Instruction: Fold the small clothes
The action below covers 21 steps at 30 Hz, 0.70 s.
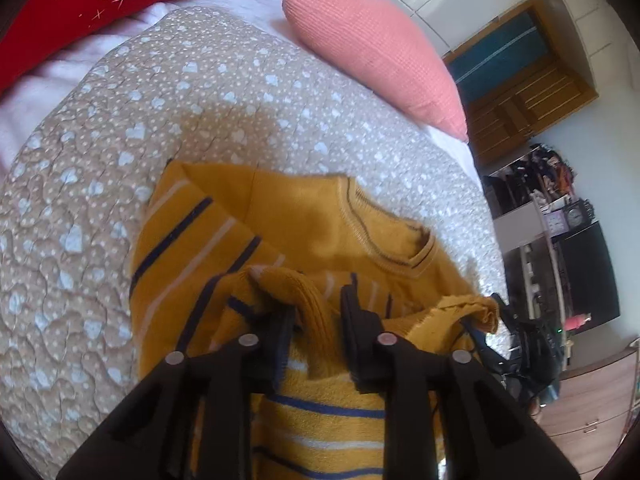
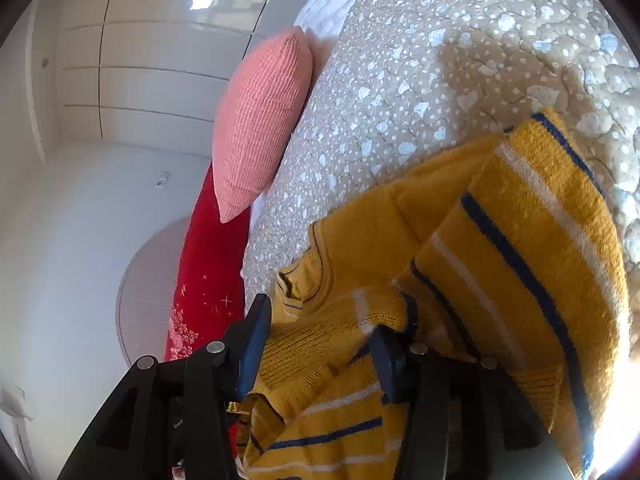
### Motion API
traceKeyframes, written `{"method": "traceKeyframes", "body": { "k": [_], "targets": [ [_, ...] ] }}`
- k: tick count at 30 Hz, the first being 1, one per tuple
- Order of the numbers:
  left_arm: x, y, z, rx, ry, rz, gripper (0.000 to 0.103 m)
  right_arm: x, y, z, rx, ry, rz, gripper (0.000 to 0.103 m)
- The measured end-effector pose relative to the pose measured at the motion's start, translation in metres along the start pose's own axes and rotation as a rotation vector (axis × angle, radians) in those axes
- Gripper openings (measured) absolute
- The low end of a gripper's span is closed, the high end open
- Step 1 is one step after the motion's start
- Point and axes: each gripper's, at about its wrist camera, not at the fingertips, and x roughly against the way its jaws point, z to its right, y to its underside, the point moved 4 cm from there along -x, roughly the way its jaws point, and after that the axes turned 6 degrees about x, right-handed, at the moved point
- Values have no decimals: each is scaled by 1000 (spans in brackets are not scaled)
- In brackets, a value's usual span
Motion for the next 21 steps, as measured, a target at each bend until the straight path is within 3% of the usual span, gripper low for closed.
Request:
{"method": "traceKeyframes", "body": {
  "k": [2, 4, 5, 9, 13, 17, 21],
  "targets": [
    [11, -9, 1, 30, 55, 27, 51, 3, -3, -1, 1, 3, 7, 54],
    [28, -15, 1, 74, 117, 79, 68, 8, -5, -3, 10, -2, 14, 60],
    [36, -17, 1, 88, 128, 98, 70, 12, -7, -5, 16, -7, 18, 65],
    [63, -13, 0, 57, 86, 142, 70, 22, -9, -11, 0, -18, 33, 74],
    [78, 11, -11, -33, -40, 171, 70, 37, -8, -23, -21, -65, 58, 82],
    [73, 47, -28, -173, -179, 145, 71, 40, -4, -30, -90, -154, 62, 93],
    [63, 81, -45, -257, -247, 93, 71, 35, 8, -35, -38, -49, -13, 95]
  ]
}}
